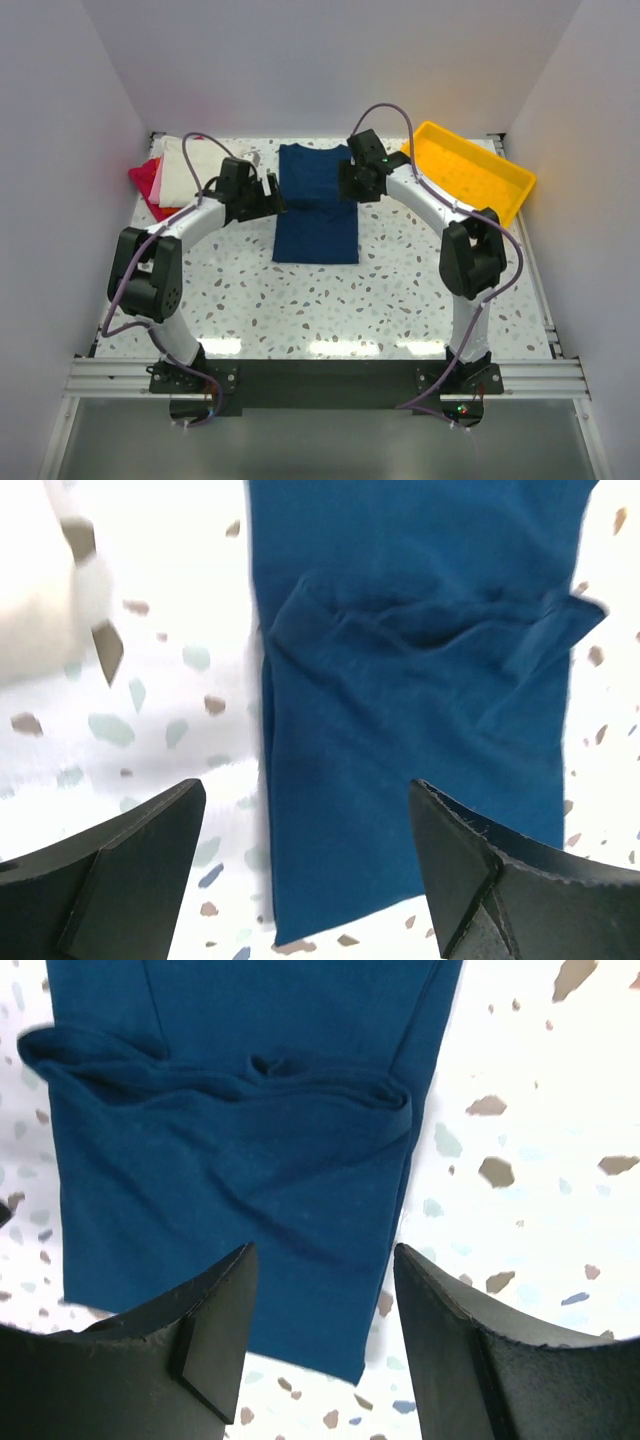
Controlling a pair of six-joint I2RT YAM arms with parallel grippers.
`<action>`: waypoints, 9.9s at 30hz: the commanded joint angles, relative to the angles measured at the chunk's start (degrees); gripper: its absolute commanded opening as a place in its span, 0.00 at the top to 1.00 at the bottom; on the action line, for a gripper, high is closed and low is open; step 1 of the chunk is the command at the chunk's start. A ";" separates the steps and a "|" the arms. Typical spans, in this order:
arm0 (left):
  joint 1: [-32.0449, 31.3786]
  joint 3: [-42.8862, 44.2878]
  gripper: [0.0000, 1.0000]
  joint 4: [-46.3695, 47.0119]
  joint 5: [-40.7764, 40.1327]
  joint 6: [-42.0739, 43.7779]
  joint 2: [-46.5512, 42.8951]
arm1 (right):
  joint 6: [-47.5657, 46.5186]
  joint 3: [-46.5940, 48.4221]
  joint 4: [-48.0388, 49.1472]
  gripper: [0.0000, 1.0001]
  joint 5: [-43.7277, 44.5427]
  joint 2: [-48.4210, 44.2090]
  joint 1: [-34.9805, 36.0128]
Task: Fold and stack the t-shirts
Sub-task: Fold the tshirt, then neatly place the folded tshirt to the corner
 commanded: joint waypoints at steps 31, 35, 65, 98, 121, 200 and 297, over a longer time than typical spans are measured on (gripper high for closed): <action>-4.26 -15.10 0.26 -0.14 -0.51 -1.39 -8.18 | 8.04 -31.36 8.69 0.62 -13.50 -10.35 -0.15; -4.35 -15.81 0.26 -0.41 -0.77 -1.48 -8.71 | 7.87 -31.89 8.33 0.68 -12.63 -9.90 -0.15; -6.46 -17.48 0.65 1.35 -3.94 -6.22 -6.25 | 7.43 -33.56 10.09 0.90 -13.24 -6.48 -0.15; -8.75 -10.45 1.00 -8.32 -3.86 -0.34 -12.74 | 0.40 -28.03 0.25 1.00 -9.81 -16.06 -0.15; -13.75 -13.96 1.00 -33.89 13.19 -4.19 -39.11 | 3.80 -27.06 -32.96 1.00 -14.73 -39.52 7.31; 0.39 18.76 0.16 -14.74 3.34 1.77 1.14 | -3.56 1.97 -1.17 0.41 -9.36 -7.70 -8.76; -9.89 -11.08 1.00 13.95 1.19 1.31 14.14 | 0.22 -23.37 6.93 0.41 -20.01 -6.04 -1.20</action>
